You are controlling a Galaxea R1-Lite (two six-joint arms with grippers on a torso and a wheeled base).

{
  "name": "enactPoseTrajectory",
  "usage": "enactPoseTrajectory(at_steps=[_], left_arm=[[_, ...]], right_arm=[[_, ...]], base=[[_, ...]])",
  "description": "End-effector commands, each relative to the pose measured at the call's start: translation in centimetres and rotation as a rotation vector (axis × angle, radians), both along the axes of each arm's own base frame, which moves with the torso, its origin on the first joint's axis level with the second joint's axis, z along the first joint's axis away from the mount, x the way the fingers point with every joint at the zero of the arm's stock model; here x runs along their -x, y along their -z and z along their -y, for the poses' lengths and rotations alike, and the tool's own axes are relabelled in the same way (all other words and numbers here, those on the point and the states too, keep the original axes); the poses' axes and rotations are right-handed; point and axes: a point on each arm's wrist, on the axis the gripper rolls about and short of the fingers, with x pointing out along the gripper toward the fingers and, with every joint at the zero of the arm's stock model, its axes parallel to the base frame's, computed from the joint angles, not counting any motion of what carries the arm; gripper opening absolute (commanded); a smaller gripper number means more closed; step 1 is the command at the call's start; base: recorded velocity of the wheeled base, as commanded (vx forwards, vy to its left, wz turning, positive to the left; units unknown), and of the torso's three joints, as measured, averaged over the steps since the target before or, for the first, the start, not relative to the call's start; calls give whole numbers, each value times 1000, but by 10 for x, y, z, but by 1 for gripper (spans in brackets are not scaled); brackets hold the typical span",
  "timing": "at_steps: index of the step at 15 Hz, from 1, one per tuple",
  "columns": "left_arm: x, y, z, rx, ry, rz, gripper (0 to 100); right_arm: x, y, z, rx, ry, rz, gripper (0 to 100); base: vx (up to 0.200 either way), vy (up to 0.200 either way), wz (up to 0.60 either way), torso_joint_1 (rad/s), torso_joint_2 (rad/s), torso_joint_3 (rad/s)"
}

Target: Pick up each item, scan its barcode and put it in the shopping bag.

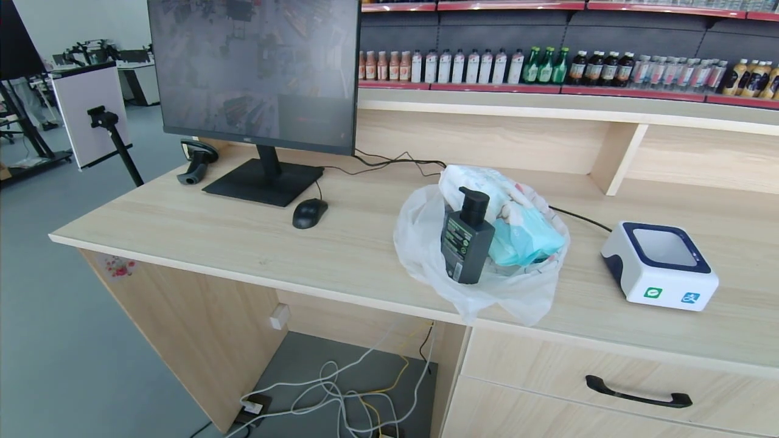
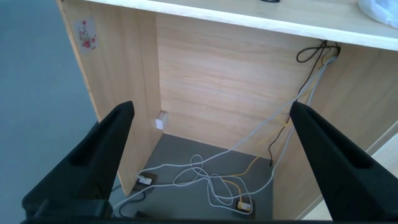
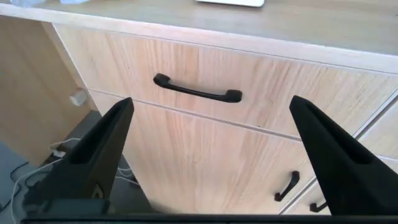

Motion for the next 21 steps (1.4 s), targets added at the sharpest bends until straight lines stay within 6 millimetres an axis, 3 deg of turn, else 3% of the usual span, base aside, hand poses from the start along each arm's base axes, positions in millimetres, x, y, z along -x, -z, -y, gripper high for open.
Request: enactPoseTrajectory(at_steps=[1,6,12,21], left_arm=[[0,0,0,1,0,0,100],[0,0,0,-1,0,0,100],[0,0,0,-1,0,0,100],[0,0,0,-1,-2,-2,100]], right_arm=[[2,1,0,-1,7,26,100],[2,1,0,-21,5,26,100],[2,1,0,-27,5,25,100],[2,1,0,-25,7,26,100]], base=[[-200,0,0,2,-2,-2],[-200,0,-120,3,0,6],[0,0,-600,2,3,-1],[0,-200,0,3,3,2]])
